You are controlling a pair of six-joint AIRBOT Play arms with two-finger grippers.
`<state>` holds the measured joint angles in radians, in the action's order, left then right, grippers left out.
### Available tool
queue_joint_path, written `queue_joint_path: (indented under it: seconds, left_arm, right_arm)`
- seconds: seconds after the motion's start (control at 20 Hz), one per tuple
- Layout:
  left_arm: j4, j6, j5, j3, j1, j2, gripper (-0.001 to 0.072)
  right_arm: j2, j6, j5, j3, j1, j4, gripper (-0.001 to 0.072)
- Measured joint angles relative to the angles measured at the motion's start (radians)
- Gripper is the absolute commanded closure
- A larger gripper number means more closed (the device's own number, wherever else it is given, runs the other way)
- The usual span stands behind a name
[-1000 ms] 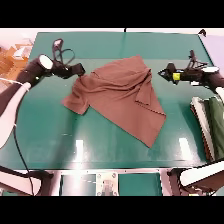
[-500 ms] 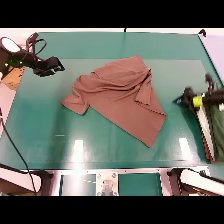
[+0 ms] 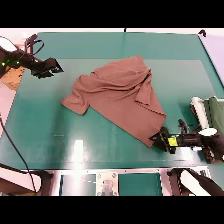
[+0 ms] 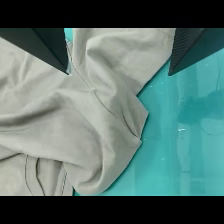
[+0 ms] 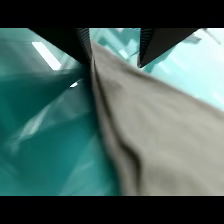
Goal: Fold the shirts.
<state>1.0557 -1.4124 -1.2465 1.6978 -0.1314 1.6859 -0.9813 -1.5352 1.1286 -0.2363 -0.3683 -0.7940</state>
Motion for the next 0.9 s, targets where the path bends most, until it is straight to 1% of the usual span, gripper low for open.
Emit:
queue_joint_path:
  seconds: [0.05, 0.1, 0.2, 0.25, 0.35, 0.5, 0.6, 0.75, 0.9]
  left_arm:
    - [0.0, 0.0, 0.0, 0.0, 0.0, 0.0, 0.0004]
    - [0.0, 0.0, -0.001, 0.0, -0.001, 0.0, 0.0004]
    - [0.0, 0.0, -0.004, 0.0, 0.0, 0.0, 0.0004]
    - [0.0, 0.0, -0.008, 0.0, -0.001, 0.0, 0.0004]
    - [0.002, 0.0, -0.018, 0.0, 0.0, 0.0, 0.0003]
    - [0.005, 0.0, -0.032, 0.0, 0.0, 0.0, 0.0003]
    - [0.006, 0.0, -0.045, 0.0, -0.001, 0.0, 0.0003]
    - [-0.012, 0.009, -0.081, -0.042, 0.005, 0.001, 0.0003]
    - [-0.045, 0.04, -0.121, -0.157, 0.045, 0.001, 0.0003]
  right_arm:
    - [-0.005, 0.008, -0.042, 0.014, 0.035, 0.034, 0.0523]
    - [-0.014, 0.026, -0.09, 0.023, 0.069, 0.064, 0.0696]
    - [-0.025, 0.069, -0.153, 0.005, 0.107, 0.093, 0.0697]
    - [-0.029, 0.074, -0.167, -0.023, 0.104, 0.079, 0.0697]
    - [-0.035, 0.057, -0.167, -0.113, 0.051, -0.034, 0.0697]
    - [-0.063, 0.006, -0.116, -0.303, -0.103, -0.22, 0.0697]
    - [-0.114, -0.001, -0.102, -0.422, -0.198, -0.297, 0.0697]
    - [-0.217, 0.024, -0.069, -0.528, -0.253, -0.331, 0.0697]
    - [-0.303, 0.042, -0.061, -0.568, -0.242, -0.339, 0.0697]
